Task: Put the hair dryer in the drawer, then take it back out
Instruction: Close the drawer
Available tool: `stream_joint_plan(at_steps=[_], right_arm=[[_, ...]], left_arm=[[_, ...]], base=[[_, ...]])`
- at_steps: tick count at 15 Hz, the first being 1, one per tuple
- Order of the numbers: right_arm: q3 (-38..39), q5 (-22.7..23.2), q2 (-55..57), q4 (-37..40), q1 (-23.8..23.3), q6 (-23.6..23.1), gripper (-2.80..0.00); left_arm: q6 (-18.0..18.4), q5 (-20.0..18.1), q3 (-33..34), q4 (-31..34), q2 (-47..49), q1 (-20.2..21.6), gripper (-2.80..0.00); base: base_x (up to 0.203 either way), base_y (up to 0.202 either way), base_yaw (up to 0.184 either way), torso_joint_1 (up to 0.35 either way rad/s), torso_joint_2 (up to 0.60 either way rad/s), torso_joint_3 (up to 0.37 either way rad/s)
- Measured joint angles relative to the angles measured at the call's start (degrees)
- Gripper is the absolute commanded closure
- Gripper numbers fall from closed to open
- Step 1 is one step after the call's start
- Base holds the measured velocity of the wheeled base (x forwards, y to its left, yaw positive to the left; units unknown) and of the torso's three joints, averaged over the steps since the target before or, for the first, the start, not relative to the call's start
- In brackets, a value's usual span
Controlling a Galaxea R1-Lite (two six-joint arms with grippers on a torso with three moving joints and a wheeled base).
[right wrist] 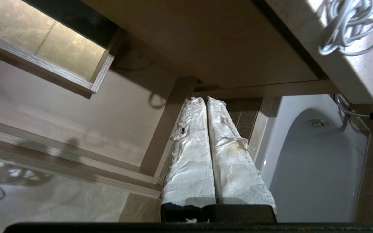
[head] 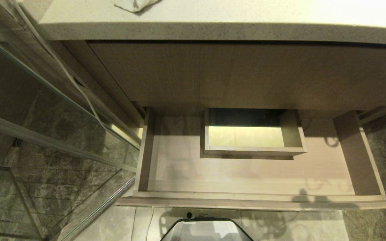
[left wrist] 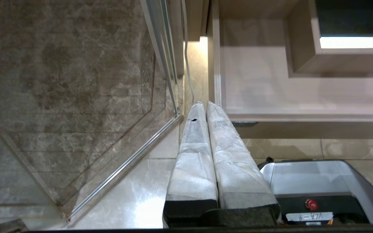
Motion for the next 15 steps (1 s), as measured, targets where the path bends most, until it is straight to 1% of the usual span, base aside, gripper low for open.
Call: stream_joint_plan(at_steps=[10, 13, 15], right_arm=[[3.37, -0.05, -2.63, -0.08, 0.0, -0.02, 0.0], [5.98, -0.29, -2.86, 0.64, 1.04, -0.25, 0.0], [7.86, -1.85, -1.69, 4.24, 1.68, -0.63, 0.0]], left_arm=[[-0.02, 0.01, 0.0, -0.01, 0.0, 0.0, 0.0], [0.02, 0.0, 0.0, -0.04, 0.0, 0.0, 0.0], [0.0, -0.02, 0.0, -0.04, 0.0, 0.0, 0.0]], base=[[0.0, 0.0, 0.0, -0.277, 0.51, 0.223], [0.0, 0.0, 0.0, -0.118, 0.21, 0.079], [0.0, 0.0, 0.0, -0.025, 0.05, 0.031]])
